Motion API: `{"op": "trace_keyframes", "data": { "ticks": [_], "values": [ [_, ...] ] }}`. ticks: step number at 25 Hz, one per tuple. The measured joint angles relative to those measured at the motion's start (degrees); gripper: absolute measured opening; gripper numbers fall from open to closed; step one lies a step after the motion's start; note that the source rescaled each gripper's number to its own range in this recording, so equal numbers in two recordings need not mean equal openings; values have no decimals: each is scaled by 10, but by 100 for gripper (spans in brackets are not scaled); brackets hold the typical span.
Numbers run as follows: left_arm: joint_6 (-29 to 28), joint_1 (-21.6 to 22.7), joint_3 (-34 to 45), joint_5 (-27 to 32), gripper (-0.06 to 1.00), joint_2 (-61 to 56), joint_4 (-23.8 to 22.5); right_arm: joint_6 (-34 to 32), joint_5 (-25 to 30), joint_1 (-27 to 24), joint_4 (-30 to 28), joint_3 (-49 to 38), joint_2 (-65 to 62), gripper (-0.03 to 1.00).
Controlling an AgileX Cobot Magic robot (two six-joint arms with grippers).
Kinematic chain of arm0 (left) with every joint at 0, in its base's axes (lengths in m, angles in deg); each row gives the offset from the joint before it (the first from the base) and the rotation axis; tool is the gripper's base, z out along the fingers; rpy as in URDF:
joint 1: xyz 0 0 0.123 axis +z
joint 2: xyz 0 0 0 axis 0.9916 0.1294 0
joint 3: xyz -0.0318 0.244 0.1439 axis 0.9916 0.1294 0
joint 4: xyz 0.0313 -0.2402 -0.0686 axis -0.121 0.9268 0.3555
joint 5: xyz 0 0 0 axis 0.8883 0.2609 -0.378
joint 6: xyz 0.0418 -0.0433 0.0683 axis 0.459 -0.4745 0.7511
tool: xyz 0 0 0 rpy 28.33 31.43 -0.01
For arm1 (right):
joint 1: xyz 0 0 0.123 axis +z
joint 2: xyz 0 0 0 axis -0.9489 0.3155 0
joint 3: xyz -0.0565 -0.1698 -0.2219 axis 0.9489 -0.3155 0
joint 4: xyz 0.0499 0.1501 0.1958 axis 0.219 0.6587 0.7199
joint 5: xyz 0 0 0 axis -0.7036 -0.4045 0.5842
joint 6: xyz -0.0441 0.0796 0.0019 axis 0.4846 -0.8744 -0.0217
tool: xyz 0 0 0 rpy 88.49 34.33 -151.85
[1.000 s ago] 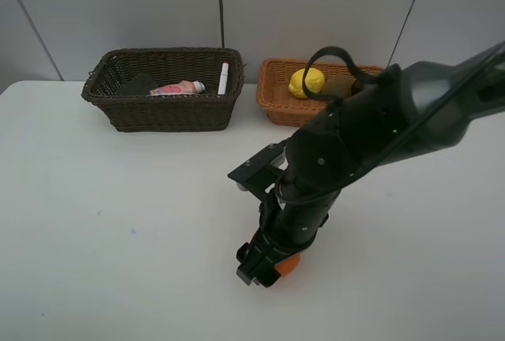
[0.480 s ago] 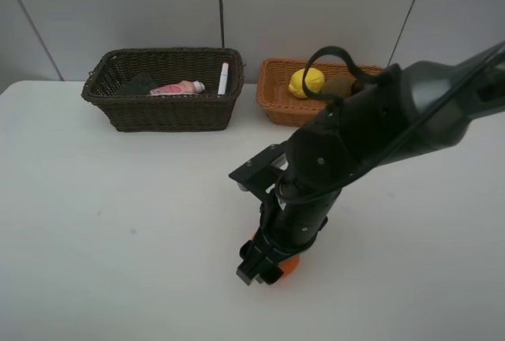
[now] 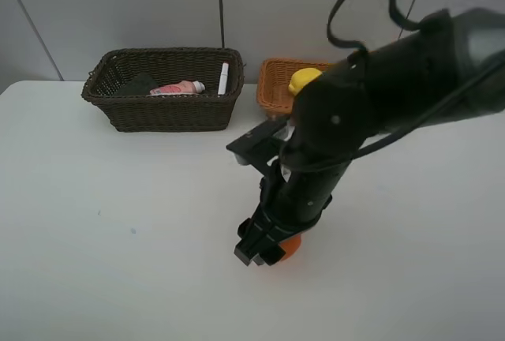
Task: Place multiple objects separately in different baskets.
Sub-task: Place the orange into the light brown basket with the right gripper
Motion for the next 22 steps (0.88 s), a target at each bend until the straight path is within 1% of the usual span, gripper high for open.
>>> {"op": "trace_keyframes", "data": {
  "ticks": [2,4,6,7,9,10,13,15,19,22],
  "values": [
    [0,0,0,0,100,0,0,0,19,0,-26,32,-36,63],
    [0,0,0,0,100,0,0,-10,24,-2,-61,60,-62,63],
    [0,0,0,0,100,0,0,-25,24,-18,-98,90,-75,63],
    [0,0,0,0,100,0,0,-36,21,-34,-116,106,-76,63],
    [0,0,0,0,100,0,0,-49,1,-79,-136,132,-70,63],
    [0,0,0,0,100,0,0,-54,-14,-110,-140,147,-61,63],
    [0,0,0,0,100,0,0,-58,-66,-207,-135,185,-25,63],
    [0,0,0,0,100,0,0,-58,-98,-263,-126,208,7,63],
    [0,0,0,0,100,0,0,-58,-145,-350,-112,237,76,63],
    [0,0,0,0,100,0,0,-59,-166,-388,-106,238,114,63]
  ]
}}
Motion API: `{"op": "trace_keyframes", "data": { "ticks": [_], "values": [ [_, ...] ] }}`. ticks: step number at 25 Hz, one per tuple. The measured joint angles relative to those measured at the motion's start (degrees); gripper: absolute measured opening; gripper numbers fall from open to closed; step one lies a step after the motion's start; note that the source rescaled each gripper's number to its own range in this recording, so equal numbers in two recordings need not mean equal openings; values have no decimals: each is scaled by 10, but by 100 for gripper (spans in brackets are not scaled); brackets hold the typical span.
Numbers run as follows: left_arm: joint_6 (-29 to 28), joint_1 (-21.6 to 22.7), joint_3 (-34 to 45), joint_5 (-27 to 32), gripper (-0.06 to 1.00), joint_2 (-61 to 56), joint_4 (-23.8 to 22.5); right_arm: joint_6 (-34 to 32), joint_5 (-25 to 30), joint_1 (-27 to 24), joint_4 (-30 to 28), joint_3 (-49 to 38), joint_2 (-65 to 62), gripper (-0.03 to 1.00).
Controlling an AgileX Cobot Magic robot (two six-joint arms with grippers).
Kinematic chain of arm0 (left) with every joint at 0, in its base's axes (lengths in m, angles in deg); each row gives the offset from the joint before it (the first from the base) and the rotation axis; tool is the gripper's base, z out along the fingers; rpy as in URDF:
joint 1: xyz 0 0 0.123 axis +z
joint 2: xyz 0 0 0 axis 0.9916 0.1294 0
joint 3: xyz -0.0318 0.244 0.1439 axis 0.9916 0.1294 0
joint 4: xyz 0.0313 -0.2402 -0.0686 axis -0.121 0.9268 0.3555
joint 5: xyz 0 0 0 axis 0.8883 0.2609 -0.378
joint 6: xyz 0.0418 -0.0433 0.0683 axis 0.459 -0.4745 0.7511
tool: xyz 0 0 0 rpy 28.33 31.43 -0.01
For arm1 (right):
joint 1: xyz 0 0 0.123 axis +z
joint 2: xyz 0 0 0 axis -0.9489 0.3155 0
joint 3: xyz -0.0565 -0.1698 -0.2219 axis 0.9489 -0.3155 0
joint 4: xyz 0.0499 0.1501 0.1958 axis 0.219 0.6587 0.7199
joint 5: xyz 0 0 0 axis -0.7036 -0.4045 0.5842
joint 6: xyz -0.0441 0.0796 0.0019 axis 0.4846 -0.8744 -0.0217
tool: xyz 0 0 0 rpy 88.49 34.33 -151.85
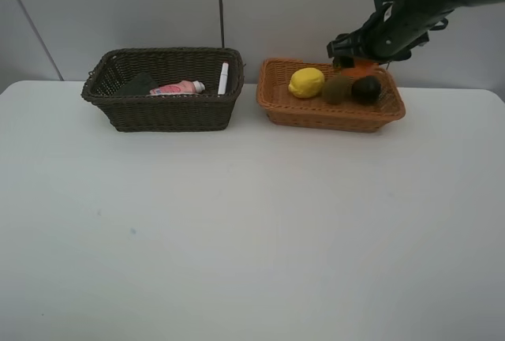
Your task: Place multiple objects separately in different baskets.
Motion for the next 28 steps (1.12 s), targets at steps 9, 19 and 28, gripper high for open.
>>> {"op": "trace_keyframes", "data": {
  "ticks": [9,19,28],
  "values": [
    [0,0,0,0,100,0,0,0,-21,-21,24,1,39,92],
    [0,0,0,0,100,0,0,-14,28,-35,30,1,25,100],
    [0,0,0,0,100,0,0,-18,146,-152,55,5,-9,100]
  ]
}}
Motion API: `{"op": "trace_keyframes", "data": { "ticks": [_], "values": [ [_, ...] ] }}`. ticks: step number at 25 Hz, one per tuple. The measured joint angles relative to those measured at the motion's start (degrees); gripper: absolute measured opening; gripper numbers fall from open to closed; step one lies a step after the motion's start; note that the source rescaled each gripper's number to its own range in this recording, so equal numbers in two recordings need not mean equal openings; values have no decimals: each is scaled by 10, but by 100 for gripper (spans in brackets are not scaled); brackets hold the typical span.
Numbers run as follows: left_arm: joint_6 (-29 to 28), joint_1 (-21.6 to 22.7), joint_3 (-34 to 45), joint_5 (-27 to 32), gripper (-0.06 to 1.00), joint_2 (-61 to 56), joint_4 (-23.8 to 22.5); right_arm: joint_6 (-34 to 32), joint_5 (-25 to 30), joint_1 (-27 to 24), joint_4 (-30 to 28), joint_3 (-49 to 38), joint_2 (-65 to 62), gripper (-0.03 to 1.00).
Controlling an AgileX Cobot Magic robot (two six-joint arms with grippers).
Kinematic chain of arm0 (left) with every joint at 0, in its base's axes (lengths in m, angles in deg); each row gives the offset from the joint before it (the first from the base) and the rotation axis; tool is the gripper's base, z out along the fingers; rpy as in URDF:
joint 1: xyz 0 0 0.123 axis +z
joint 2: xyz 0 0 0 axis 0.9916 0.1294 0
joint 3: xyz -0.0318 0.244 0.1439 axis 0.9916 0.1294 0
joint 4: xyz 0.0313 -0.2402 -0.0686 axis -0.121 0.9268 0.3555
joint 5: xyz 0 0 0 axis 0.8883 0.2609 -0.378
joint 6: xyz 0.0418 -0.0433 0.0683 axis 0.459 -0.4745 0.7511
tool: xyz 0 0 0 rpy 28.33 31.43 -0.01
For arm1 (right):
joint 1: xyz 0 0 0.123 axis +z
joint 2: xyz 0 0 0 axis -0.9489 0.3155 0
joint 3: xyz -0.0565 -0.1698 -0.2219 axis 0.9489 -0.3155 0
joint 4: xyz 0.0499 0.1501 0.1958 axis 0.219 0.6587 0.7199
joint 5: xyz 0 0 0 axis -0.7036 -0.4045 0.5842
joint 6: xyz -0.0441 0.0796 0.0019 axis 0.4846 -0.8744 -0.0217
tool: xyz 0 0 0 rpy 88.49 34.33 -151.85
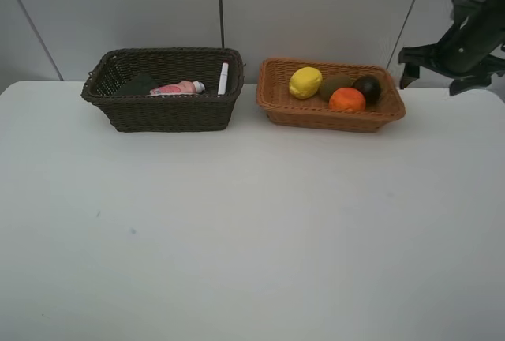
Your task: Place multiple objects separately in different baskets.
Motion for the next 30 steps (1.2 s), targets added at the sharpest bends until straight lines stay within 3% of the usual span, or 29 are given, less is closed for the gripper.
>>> {"op": "trace_keyframes", "data": {
  "ticks": [5,11,16,21,30],
  "values": [
    [0,0,0,0,100,0,0,0,62,-11,-26,-18,-39,100],
    [0,0,0,0,100,0,0,-1,70,-6,-24,-175,-173,100],
    [0,0,0,0,100,0,0,-2,72,-6,-19,-343,-364,100],
    [0,0,0,0,100,0,0,-2,101,-6,-5,-451,-580,100],
    [0,0,0,0,100,0,0,12,182,-6,39,-499,-915,100]
  ]
}}
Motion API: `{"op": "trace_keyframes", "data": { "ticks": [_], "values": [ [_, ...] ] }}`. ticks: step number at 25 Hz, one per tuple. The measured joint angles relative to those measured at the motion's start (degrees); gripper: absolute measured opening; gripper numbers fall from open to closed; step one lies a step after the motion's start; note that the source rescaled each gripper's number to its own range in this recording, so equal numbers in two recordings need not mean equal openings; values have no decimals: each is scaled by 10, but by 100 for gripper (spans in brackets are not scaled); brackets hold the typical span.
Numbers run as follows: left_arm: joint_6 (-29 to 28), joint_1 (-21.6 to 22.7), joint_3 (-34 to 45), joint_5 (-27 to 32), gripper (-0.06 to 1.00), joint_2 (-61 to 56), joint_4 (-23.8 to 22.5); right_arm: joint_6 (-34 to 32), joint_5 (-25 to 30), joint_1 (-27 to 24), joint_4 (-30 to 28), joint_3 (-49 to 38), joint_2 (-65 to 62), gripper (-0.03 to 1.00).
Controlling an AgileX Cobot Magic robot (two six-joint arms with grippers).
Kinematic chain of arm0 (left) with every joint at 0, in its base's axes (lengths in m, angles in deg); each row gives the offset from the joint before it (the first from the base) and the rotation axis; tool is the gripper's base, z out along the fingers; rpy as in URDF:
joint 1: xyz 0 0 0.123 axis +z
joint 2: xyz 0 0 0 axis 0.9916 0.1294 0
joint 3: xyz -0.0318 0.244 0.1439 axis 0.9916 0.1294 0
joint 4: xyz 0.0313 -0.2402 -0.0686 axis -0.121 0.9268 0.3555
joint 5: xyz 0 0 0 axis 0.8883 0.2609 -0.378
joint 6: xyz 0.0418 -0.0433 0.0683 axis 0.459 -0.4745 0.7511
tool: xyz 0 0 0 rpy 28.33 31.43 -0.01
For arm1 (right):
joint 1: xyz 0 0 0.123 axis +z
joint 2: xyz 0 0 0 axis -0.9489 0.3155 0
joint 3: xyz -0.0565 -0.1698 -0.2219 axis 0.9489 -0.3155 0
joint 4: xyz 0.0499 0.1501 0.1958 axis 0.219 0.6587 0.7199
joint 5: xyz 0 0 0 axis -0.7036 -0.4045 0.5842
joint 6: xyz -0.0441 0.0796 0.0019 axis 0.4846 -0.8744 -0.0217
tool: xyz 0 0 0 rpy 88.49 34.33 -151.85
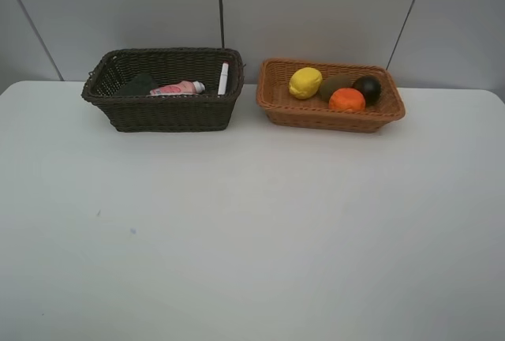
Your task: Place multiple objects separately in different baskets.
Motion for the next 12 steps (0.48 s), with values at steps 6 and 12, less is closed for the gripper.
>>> {"op": "trace_keyframes", "data": {
  "ticks": [6,12],
  "values": [
    [0,0,0,0,100,0,0,31,38,0,2,-10,-140,100],
    [0,0,0,0,100,0,0,51,39,0,11,-16,-207,100]
  ]
}}
